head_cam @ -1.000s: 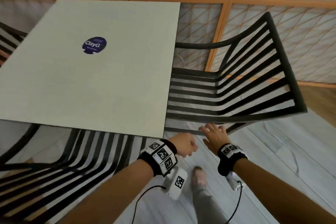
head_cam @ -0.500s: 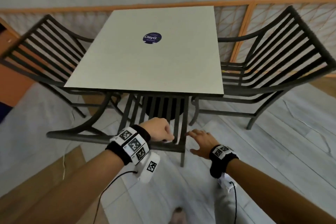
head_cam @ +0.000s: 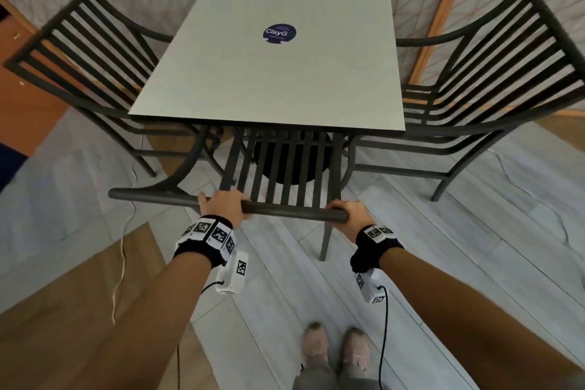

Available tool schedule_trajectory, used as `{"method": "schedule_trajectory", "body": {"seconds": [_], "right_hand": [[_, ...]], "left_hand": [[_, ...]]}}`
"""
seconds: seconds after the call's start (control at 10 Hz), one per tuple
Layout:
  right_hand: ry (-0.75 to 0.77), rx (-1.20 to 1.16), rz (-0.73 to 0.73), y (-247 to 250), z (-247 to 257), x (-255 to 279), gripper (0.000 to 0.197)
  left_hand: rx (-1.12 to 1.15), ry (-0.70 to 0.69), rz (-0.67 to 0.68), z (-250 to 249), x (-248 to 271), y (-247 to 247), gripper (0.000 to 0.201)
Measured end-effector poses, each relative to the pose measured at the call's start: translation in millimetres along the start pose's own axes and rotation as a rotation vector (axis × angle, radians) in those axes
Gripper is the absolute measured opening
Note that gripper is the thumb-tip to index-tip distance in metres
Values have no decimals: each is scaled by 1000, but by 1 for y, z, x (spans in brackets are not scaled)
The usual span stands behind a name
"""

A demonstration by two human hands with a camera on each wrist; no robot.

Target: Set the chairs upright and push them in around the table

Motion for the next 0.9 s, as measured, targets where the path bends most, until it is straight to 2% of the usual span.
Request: {"method": "schedule_trajectory", "body": {"seconds": [0.2,0.4,0.6,0.7,0.8,0.9], "right_hand": [[-5,-10,29,4,-7,13,14],[-32,10,1,5,-2,13,20],[22,78,67,22,16,27,18],[95,140,149,42,36,38,19],[134,208,206,66,58,45,20],[219,224,149,112,92,56,15]], "left_hand": [[31,39,76,-3,4,-15,16],[38,58,58,-6,10,-11,19],[-19,37,46,-13,30,1,42],[28,51,48,-17,45,12,40],[68,24,-20,-11,59,20,43],[128,-60,-48,-2,84,6,49]]}}
Point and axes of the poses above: each hand's wrist, its own x-axis away from the middle knuckle, its own y-axis out of the back of the hand, z = x × y, the point moved 2 cm from there along -x, towards the middle knuckle, and after that the axes turned 15 degrees about y, right-handed, at the moved point
